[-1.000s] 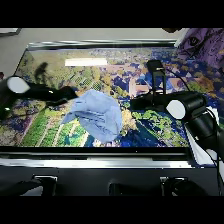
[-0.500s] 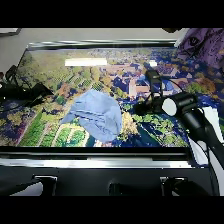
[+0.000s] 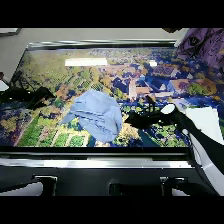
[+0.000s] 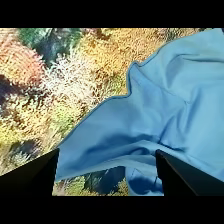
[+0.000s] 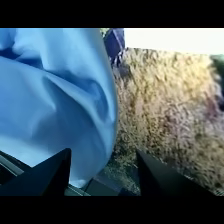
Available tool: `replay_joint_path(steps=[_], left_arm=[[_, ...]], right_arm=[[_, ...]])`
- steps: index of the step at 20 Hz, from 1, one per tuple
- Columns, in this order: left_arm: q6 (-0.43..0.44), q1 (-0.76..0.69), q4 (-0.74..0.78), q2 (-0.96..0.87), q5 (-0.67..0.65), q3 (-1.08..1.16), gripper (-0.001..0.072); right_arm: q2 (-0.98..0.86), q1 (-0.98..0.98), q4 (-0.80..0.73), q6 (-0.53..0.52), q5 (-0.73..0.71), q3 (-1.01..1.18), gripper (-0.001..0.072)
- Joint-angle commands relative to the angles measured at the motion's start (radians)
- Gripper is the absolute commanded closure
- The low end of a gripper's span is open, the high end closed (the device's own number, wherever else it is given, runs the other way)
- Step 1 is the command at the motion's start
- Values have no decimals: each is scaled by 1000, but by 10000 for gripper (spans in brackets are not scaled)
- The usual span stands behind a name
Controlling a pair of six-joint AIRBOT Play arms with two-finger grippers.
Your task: Fold the clothes and pants, and hang the long-sleeved shirts on hangers.
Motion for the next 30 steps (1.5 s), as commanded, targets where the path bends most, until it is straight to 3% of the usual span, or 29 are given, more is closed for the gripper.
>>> replay_joint_path(steps=[1,6,10,12,18,26,28,29,30], left_arm=[[0,1,0,-16,4,1,-13],[8,1,0,-17,3,1,-13],[57,1,-3,-27,3,1,-13],[94,1,-27,-58,4,1,-13],[373,-13,-333,-225,64,1,-13],[397,-88,-347,-355,129,2,6],[393,-103,-348,-357,159,3,362],[393,-103,-355,-357,161,9,664],[392,-102,-359,-357,161,21,689]], right_arm=[[-83,73,141,-81,-81,-13,219],[-149,111,200,-82,-166,-13,253],[-146,111,202,-88,-187,-11,682],[-132,111,198,-88,-180,-11,682],[-55,111,179,-87,-168,-11,682],[-53,111,179,-77,-158,-11,681],[-53,111,179,-77,-153,-11,681],[-52,111,179,-77,-154,-11,681],[-50,111,179,-77,-156,-11,682]])
